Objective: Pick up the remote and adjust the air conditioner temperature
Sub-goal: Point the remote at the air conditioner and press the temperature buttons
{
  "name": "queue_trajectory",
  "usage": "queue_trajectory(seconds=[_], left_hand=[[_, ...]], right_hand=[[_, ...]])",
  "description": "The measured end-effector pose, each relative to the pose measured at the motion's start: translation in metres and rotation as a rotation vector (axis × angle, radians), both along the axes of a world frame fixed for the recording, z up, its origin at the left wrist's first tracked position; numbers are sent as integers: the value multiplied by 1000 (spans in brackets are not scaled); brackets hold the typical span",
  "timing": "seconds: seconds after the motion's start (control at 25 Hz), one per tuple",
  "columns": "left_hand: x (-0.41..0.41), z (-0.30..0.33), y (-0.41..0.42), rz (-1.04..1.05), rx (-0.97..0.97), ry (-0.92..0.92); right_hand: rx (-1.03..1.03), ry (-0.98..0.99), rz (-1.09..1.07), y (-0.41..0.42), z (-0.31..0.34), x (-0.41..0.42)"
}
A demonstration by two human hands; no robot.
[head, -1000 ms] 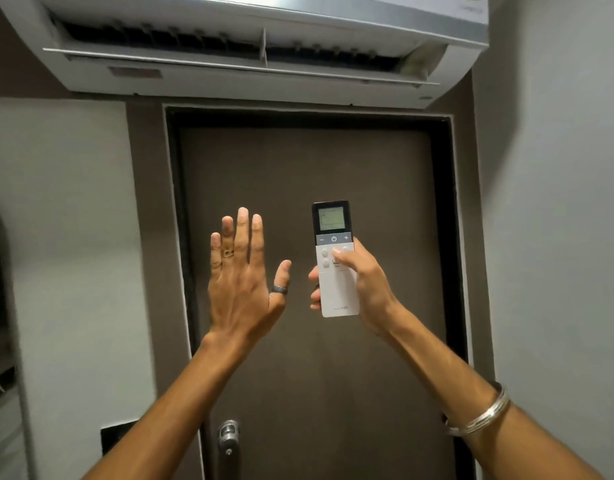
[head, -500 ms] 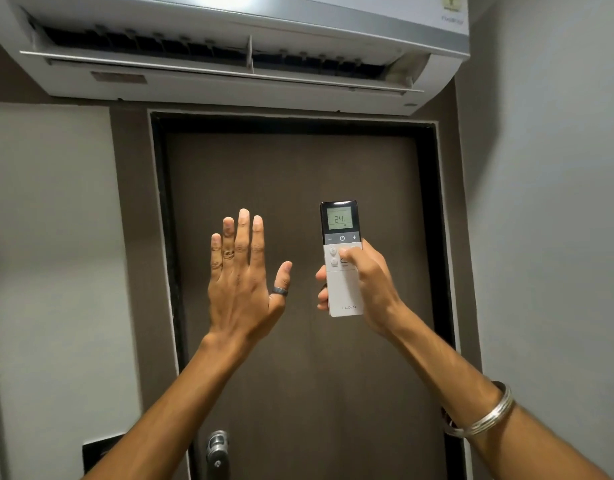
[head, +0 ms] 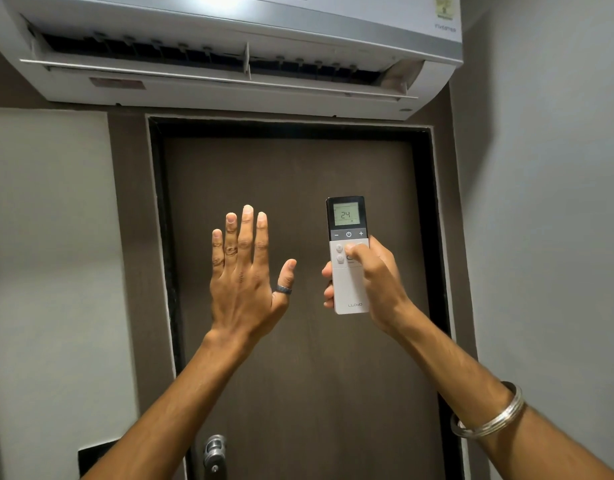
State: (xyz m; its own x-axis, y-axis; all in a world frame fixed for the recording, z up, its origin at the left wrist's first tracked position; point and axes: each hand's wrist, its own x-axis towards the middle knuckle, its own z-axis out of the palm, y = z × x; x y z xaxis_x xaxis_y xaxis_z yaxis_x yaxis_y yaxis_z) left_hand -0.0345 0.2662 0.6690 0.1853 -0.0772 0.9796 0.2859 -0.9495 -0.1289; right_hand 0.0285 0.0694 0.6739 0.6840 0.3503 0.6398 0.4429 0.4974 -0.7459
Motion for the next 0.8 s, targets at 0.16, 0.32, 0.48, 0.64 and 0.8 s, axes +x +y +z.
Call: queue_trajectory(seconds=[0.16, 0.32, 0.48, 0.64, 0.8], left_hand=[[-5, 4, -2, -16, -27, -30], [-9, 5, -5, -17, -35, -16], [-11, 5, -6, -9, -27, -16], [-13, 2, -6, -10, -22, -10], [-15, 1, -6, -13, -21, -4]], right_hand=[[2, 4, 19, -6, 0, -2], [-3, -1, 19, -9, 1, -5], [-13, -26, 6, -11, 2, -7], [1, -22, -23, -13, 0, -10], [-3, -22, -56, -17, -1, -9]])
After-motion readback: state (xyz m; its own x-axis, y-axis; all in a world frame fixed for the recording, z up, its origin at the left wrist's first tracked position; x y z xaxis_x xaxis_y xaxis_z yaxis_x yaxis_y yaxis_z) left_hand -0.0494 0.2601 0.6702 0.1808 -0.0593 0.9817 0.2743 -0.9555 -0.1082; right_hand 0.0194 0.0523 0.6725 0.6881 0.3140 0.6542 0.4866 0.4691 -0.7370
